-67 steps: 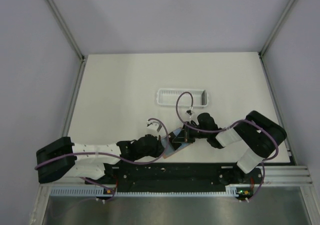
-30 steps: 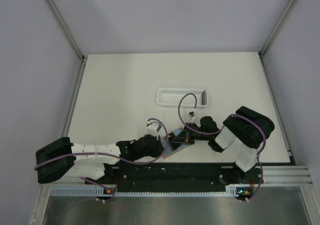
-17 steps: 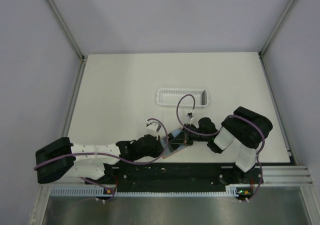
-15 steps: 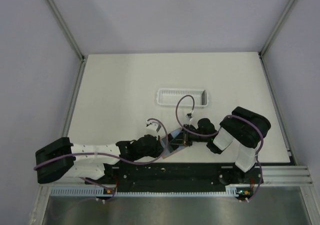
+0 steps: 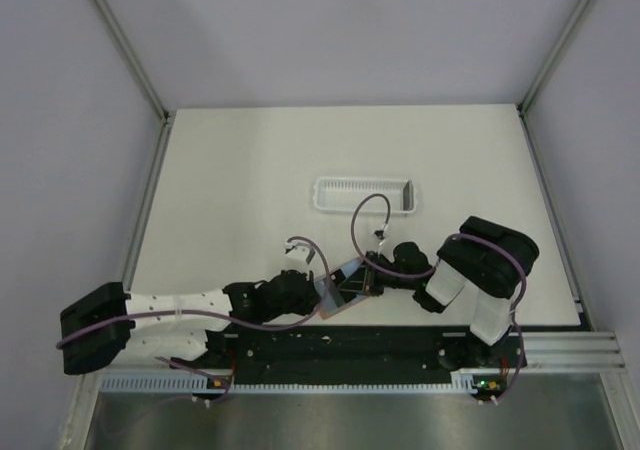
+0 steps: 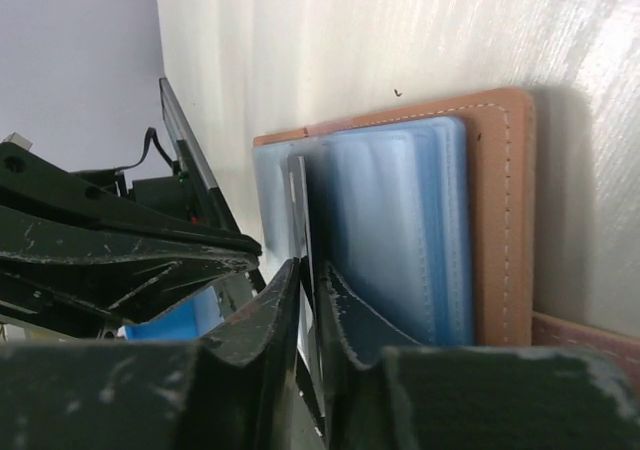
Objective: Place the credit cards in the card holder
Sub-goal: Insert the credit card into the card holder.
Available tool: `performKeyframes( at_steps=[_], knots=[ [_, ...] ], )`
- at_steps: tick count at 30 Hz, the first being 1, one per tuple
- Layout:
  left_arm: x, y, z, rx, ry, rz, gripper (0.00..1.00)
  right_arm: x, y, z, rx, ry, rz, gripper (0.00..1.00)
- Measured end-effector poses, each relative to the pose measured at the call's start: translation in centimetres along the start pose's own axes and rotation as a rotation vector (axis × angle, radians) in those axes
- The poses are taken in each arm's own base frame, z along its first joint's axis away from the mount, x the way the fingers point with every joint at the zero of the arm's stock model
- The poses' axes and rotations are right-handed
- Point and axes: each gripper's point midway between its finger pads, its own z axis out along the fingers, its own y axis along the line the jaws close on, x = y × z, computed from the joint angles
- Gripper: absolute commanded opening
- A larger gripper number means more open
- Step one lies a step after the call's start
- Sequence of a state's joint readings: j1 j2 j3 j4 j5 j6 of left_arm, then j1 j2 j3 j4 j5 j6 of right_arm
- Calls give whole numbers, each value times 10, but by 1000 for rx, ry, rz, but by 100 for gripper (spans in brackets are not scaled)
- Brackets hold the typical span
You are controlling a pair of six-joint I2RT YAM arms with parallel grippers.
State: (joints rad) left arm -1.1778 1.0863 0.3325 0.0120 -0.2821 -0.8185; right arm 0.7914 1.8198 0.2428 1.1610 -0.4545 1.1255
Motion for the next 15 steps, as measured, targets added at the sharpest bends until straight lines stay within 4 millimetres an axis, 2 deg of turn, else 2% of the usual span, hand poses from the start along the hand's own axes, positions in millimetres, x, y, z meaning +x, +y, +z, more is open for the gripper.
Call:
performKeyframes(
  at_steps=[2,3,4,9,15],
  knots=[
    [-2,2,-4,-5,-5,-3,0,0,-1,0,10,-7,-2,23],
    [-3,2,-6,-4,-11,-7,0,0,0,-1,13,-8,-5,31],
    [-4,2,-8,-1,-19,-12,0,-1,1,-1,14,-10,-9,35],
    [1,11,-11,-16,-21,-25,0,-3,10,-1,40,-15,-57,45],
    [14,24,-9,-50,11,-20,0,-14,23,-2,188,-37,-189,52]
  ],
)
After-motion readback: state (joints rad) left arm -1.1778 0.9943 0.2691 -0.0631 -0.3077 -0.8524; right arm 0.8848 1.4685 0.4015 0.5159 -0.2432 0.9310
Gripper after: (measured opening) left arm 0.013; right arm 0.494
